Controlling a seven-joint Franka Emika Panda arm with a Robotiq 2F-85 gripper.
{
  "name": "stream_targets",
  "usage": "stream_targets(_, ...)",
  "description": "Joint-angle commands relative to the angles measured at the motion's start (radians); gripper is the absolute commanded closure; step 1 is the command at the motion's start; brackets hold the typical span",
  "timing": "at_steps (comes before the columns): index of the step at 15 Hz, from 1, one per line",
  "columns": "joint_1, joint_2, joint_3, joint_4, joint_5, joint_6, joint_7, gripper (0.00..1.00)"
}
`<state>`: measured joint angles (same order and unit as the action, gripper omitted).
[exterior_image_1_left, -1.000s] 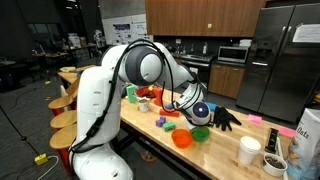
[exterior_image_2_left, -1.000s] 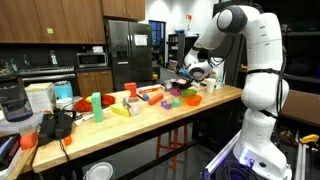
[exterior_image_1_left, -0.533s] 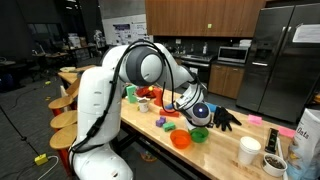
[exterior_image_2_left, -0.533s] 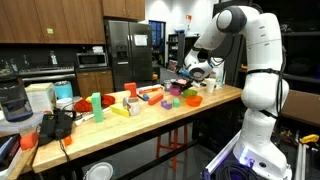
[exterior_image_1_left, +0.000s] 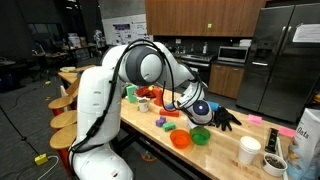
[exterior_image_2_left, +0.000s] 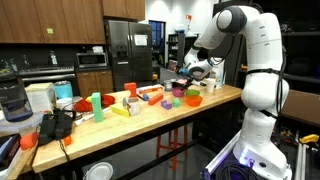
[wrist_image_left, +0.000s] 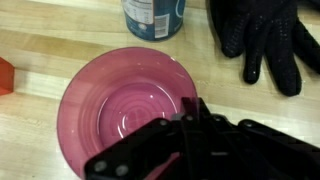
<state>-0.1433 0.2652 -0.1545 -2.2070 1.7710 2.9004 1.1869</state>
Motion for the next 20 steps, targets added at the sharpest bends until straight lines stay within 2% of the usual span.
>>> stream_targets(1, -0.002, -0.019, -0.013, 0.000, -0.017, 0.071, 0.002, 0.99)
stream_targets(5, -0.006, -0.028, -0.021, 0.012, -0.016, 0.147, -0.014, 0.99)
stream_targets(6, 0.039, -0.050, 0.019, -0.001, 0.010, 0.201, -0.014, 0.99)
stream_targets(13, 0.107, -0.039, 0.086, 0.002, 0.015, 0.226, 0.028, 0.99)
stream_targets(17, 0.112, -0.042, 0.104, -0.003, 0.038, 0.230, 0.018, 0.99)
stream_targets(20, 0.112, -0.063, 0.102, -0.033, 0.009, 0.268, 0.039, 0.99)
